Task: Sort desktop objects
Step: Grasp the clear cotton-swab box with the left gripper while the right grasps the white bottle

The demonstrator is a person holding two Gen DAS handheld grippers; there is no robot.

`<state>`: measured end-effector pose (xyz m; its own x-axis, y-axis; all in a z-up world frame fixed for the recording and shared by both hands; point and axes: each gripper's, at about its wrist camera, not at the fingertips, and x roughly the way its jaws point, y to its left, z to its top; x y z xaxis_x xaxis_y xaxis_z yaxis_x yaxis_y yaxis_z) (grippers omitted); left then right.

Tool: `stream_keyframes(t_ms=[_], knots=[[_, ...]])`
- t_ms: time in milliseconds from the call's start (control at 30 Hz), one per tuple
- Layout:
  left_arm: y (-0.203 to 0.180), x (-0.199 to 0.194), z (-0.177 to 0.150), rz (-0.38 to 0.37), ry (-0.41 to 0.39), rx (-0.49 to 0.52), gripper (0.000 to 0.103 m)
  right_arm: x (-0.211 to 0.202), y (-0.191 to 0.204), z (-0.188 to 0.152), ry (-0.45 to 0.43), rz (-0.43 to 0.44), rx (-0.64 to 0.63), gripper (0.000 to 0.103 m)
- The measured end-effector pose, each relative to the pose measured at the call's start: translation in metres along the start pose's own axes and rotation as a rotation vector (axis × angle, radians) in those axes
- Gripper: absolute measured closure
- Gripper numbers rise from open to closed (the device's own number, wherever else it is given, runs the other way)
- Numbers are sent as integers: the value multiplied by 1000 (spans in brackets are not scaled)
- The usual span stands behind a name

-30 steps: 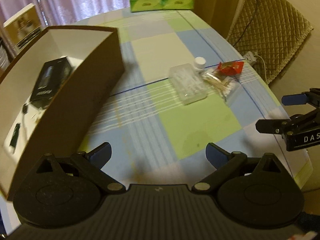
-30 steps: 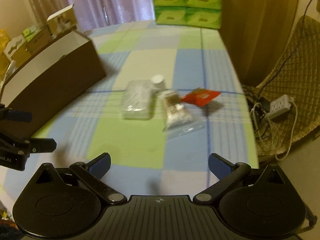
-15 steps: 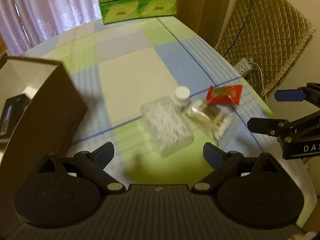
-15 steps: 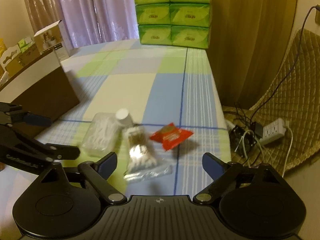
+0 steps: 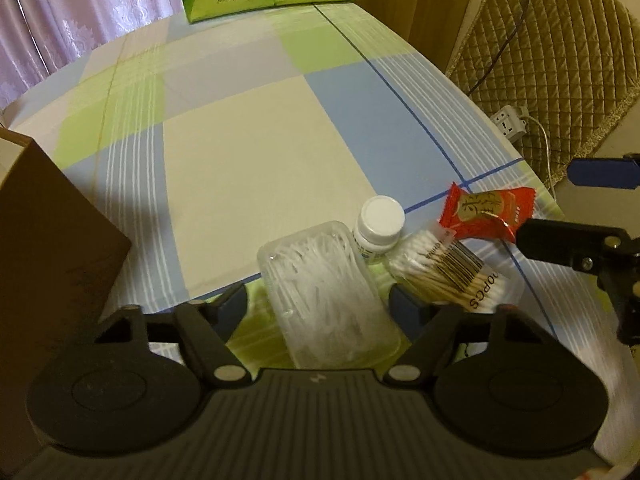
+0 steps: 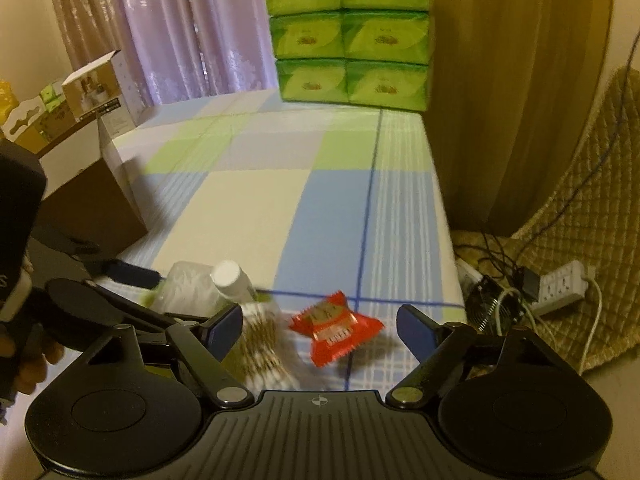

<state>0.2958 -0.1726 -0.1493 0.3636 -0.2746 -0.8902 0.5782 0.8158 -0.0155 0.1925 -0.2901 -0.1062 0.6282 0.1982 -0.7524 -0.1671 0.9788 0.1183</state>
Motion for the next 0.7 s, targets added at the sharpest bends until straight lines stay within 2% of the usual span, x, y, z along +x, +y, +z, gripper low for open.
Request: stream_keyframes(t_ms=[67,167,367,533,700], knots=[[4,1,-1,-12,4,-5,43,4,5,3,-3,14,-16,21],[10,0,-5,-14,-3,-13,47,12,14,8,-3,38,-42,21],[35,-7,-17,41,0,-50,48,30,34,14,3,81,-82,24],[63,-17,-33,80,13,-132,48,47,47,17,22,113,-116,32],[77,-31,-56,110,18,-186,48,64,56,16,41,117,-145,46]])
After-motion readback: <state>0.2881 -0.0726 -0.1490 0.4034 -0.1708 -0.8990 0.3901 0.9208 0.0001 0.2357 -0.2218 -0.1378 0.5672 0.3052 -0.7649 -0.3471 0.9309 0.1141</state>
